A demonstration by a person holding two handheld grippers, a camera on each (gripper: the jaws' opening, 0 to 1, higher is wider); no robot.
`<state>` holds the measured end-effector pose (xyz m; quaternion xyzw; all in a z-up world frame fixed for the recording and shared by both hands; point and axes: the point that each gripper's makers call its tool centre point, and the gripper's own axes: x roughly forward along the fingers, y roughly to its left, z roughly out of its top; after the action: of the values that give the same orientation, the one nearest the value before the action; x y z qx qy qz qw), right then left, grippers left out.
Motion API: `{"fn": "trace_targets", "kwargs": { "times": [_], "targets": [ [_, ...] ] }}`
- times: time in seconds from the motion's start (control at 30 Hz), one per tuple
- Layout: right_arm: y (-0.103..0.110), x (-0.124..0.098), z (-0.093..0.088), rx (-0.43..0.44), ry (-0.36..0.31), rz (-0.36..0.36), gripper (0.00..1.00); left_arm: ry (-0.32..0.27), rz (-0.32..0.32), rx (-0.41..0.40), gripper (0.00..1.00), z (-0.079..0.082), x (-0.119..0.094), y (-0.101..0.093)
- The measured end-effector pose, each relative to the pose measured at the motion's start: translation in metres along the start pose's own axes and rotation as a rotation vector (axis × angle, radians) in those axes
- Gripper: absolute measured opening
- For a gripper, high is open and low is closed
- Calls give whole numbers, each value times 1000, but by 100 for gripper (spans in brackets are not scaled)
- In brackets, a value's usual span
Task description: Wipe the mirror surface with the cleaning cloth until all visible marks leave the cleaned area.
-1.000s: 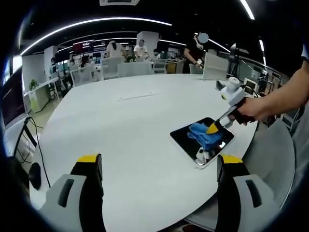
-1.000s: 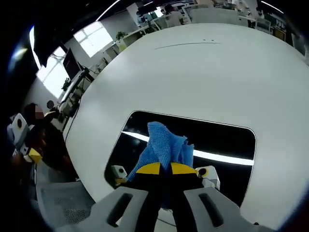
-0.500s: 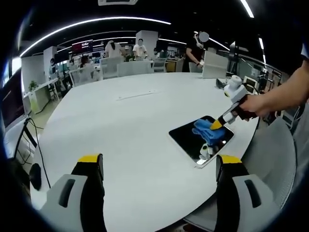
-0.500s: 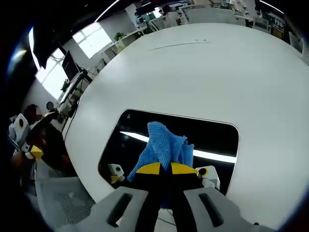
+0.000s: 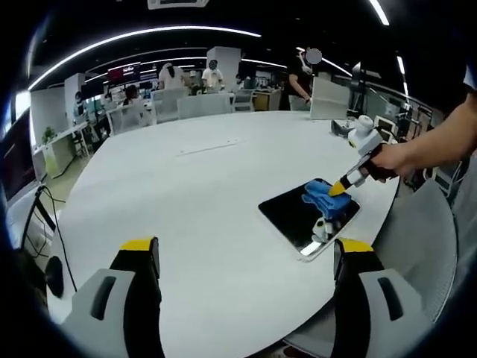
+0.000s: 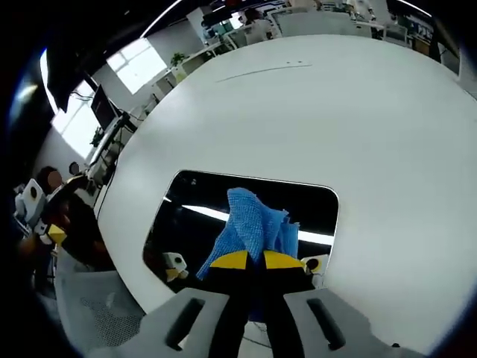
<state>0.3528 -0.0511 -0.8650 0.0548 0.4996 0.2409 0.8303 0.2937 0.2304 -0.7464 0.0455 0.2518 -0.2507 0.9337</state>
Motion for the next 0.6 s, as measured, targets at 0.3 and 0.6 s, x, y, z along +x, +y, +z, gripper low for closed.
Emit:
{"fn": "trace_targets", "kwargs": {
  "times": [0.3,0.6],
  "targets": [
    [-18,-8,-4,6,0,-22,0,3,-4,14,97,3,1,1],
    [-29,-15,-5,41,1,-48,0,6,-12,26,96,4,4,-2]
  ]
}}
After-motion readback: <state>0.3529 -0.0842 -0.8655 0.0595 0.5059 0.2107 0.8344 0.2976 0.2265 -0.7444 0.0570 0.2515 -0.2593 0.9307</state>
